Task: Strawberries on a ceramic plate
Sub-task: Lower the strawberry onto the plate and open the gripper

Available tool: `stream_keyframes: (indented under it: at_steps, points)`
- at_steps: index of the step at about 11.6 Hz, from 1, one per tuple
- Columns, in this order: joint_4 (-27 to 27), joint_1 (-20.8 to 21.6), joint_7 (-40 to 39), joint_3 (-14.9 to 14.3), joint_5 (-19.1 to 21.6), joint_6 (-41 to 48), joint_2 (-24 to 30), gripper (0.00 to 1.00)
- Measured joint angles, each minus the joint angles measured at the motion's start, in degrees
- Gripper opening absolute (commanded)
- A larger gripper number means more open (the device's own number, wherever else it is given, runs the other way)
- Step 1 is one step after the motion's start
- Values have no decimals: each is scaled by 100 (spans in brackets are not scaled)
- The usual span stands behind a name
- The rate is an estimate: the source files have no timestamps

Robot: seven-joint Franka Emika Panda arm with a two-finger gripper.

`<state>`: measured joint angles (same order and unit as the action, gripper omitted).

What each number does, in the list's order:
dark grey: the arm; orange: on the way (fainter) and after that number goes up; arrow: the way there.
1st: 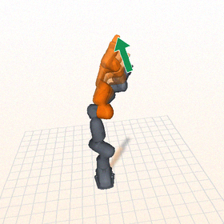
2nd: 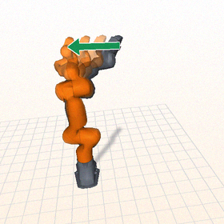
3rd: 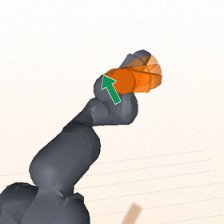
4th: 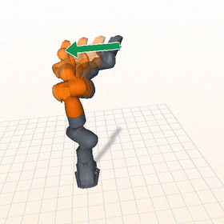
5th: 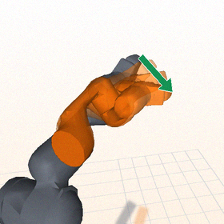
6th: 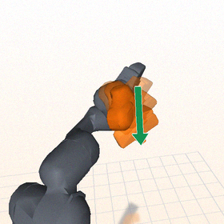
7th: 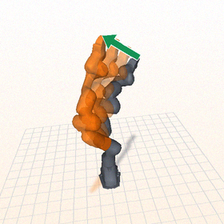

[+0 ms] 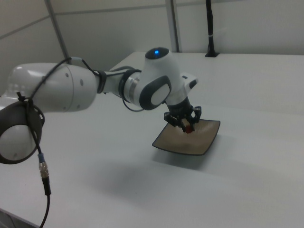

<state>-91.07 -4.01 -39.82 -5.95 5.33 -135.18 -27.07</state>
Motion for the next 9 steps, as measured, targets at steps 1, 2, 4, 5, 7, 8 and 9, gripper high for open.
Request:
stream_keyframes:
  at_steps: [1, 2, 4, 5, 7, 8, 9]
  points:
    - [-3, 6, -1, 2, 0, -167, -124, 4]
    - [-4, 14, -2, 4, 0, -247, -215, 4]
    - [-12, 31, -13, 72, 0, -424, -330, 5]
    - [-36, 35, -13, 113, 0, -503, -378, 6]
    - [-92, 35, -13, 143, 0, -551, -430, 16]
    - [-100, 35, -13, 147, 0, -554, -445, 36]
    - [-107, 35, -13, 149, 0, -554, -463, 62]
